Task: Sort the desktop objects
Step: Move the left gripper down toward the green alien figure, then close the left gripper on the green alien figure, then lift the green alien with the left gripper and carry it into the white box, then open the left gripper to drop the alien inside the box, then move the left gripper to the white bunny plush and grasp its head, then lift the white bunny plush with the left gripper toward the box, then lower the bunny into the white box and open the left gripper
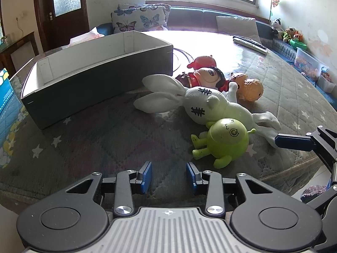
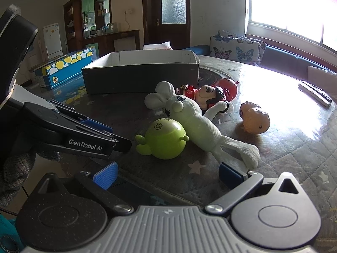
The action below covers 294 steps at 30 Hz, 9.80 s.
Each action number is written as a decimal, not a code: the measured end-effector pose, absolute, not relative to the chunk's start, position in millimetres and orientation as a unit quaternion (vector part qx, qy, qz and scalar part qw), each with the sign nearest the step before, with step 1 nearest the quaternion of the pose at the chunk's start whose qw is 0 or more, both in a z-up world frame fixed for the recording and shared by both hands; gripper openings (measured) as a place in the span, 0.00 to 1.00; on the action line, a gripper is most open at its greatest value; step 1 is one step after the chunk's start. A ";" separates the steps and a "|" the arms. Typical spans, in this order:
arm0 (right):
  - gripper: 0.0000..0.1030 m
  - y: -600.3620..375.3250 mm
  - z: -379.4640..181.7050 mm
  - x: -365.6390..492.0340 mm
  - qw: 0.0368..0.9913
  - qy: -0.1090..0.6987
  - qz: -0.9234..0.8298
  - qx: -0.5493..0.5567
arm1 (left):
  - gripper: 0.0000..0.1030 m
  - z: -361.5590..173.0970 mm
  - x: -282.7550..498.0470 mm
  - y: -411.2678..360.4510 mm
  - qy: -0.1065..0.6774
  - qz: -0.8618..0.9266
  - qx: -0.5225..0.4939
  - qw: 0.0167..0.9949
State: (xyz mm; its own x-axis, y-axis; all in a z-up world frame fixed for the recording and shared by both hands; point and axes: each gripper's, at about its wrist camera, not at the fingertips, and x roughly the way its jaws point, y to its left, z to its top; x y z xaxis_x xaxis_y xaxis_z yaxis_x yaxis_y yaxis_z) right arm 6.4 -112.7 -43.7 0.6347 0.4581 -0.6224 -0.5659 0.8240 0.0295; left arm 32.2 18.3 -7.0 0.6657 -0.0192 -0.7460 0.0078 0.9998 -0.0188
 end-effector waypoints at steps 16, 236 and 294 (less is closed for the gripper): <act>0.97 -106.9 -37.1 12.6 0.896 0.311 0.305 -0.091 | 0.37 -6.3 40.6 26.3 0.413 -0.014 -0.017 0.911; 0.29 -90.4 -20.0 79.4 0.855 0.313 0.382 -0.162 | 0.35 10.5 122.4 99.8 0.406 -0.174 -0.321 0.838; 0.51 33.5 -8.0 244.5 0.842 0.289 0.408 -0.202 | 0.29 11.4 213.5 222.5 0.326 -0.023 -0.369 0.870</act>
State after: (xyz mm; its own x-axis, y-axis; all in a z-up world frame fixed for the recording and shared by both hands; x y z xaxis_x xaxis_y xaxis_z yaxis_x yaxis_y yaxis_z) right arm 244.5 33.5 -8.0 0.5003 0.5706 -0.6513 -0.8039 0.5855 -0.1046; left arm 213.5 222.5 11.4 0.7861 -0.2816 -0.5502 -0.2002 0.7263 -0.6576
